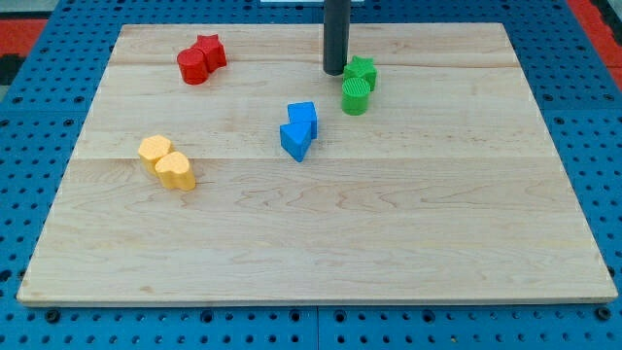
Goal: Push the green star and green circle slightly downwards
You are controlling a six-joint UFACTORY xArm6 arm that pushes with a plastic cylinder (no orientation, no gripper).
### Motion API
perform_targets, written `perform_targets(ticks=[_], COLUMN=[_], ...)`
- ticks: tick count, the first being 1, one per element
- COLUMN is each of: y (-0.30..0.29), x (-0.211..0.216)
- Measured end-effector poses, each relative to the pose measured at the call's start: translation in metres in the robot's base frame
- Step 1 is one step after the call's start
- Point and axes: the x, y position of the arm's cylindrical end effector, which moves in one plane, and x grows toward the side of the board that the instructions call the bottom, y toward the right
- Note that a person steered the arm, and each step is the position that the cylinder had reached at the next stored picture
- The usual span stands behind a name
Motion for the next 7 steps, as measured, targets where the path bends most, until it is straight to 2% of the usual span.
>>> perform_targets(ticks=[1, 3, 7], y=[0.013, 0.040, 0.104], x=[0.000, -0.047, -0.047])
